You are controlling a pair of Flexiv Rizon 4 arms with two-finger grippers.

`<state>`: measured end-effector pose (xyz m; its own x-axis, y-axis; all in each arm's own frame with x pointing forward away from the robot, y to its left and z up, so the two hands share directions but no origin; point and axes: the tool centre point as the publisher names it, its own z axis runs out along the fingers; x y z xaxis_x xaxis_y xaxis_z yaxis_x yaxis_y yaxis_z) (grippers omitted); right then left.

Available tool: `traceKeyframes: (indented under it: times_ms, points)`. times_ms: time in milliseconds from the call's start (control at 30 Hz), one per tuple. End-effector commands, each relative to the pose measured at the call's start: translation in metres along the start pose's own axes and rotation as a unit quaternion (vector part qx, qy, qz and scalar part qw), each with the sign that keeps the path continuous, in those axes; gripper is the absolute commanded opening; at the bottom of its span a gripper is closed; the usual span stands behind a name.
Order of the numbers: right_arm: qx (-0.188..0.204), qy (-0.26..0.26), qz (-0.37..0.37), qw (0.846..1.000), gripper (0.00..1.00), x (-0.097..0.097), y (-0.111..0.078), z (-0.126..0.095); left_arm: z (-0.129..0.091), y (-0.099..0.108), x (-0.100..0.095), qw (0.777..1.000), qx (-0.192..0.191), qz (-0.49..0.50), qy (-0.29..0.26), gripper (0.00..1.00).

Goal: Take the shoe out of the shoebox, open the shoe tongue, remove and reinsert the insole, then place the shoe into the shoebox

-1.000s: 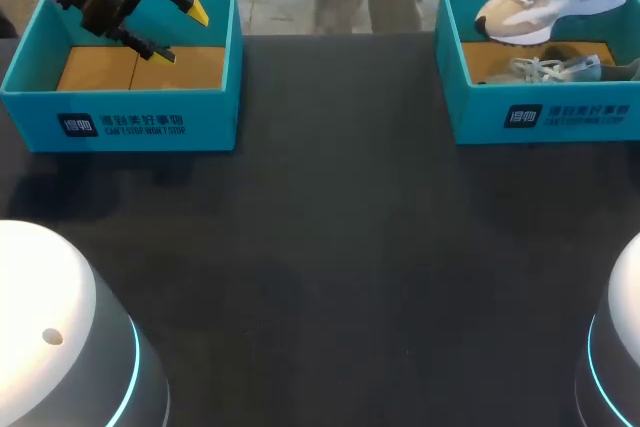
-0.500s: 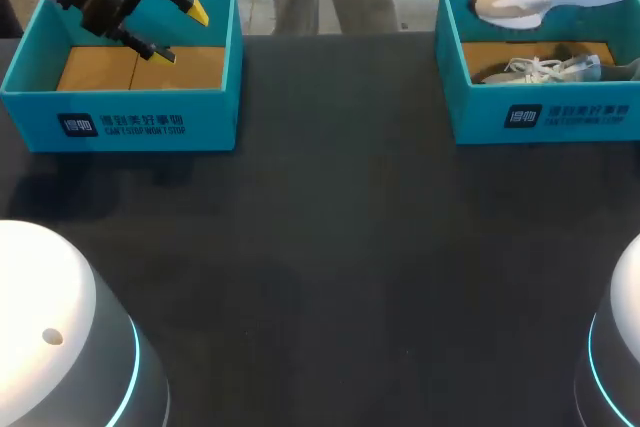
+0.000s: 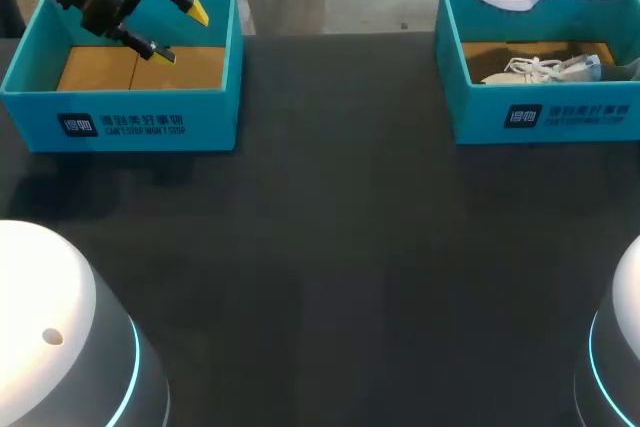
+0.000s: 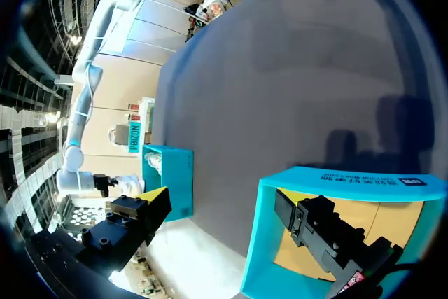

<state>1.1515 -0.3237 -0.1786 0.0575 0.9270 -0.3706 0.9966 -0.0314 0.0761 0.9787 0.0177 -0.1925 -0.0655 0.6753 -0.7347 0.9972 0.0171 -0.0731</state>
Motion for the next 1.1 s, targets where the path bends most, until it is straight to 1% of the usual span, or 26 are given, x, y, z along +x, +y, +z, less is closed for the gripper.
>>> traceKeyframes:
  times_ms: [33,600,700,933,1100]
  points:
    - [0.001,0.000,0.003,1.000,0.00,0.000,-0.002,-0.001,-0.001,0.000,0.000,1.000,0.000,0.000,0.002,1.00]
    - [0.001,0.000,0.003,1.000,0.00,0.000,-0.002,-0.001,-0.001,0.000,0.000,1.000,0.000,0.000,0.002,1.00]
    - [-0.006,-0.002,0.012,1.000,0.00,-0.001,-0.002,-0.002,-0.001,0.000,0.000,1.000,0.000,0.000,0.002,1.00]
    - [-0.005,-0.002,0.035,0.999,0.00,-0.007,-0.010,0.001,-0.001,0.000,0.000,1.000,0.000,0.000,0.002,1.00]
    - [-0.001,-0.001,0.037,0.999,0.00,-0.006,-0.017,0.003,-0.001,0.000,0.000,1.000,0.000,0.000,0.002,1.00]
